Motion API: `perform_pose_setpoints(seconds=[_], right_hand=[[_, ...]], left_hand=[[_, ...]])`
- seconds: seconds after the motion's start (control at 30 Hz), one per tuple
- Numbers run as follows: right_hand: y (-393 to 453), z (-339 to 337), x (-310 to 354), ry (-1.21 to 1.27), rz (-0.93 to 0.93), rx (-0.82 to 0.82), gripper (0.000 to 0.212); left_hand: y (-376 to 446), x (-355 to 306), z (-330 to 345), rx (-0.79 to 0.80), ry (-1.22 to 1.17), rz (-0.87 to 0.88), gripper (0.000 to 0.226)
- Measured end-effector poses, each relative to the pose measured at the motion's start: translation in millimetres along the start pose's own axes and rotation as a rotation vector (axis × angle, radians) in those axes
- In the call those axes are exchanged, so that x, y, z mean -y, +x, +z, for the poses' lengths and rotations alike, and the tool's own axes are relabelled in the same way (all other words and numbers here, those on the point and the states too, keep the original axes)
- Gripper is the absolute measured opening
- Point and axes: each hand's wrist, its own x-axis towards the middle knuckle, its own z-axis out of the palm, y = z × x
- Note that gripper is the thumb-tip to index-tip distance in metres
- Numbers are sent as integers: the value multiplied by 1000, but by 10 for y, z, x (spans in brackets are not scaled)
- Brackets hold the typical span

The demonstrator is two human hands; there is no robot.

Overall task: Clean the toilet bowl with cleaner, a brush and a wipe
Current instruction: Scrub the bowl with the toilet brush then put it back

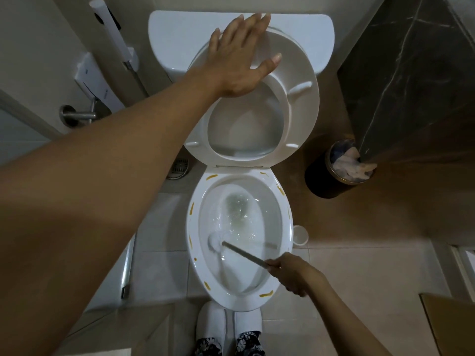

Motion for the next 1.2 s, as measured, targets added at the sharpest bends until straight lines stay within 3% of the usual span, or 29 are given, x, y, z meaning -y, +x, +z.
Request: perform_pose_setpoints(seconds=[0.13, 0.3, 0.37, 0.6, 0.77, 0.97, 1.1, 1.2], right_hand=[[-57, -40, 105, -174, -44, -4, 37], [294, -114, 255, 168, -25, -2, 33], [333, -127, 247, 190, -38, 14, 32], [91, -412, 9, -74, -4, 176, 36], [214, -483, 140, -131, -86, 59, 34], [376, -254, 160, 131, -114, -1, 36], [265, -422, 96, -23, -74, 104, 34], [257, -551, 192, -150, -73, 87, 34]], left_hand=[[-2, -9, -1, 0, -4, 4, 71], [-10, -8, -9, 8, -12, -4, 71], [-13, -13, -15, 9, -16, -3, 70], [-16, -18, -17, 10, 1, -9, 71], [-12, -17, -10, 6, -4, -9, 71], [-16, -22, -17, 10, -7, -11, 70], [-19, -26, -16, 9, -9, -7, 70], [-15, -20, -4, 5, 6, -8, 70]])
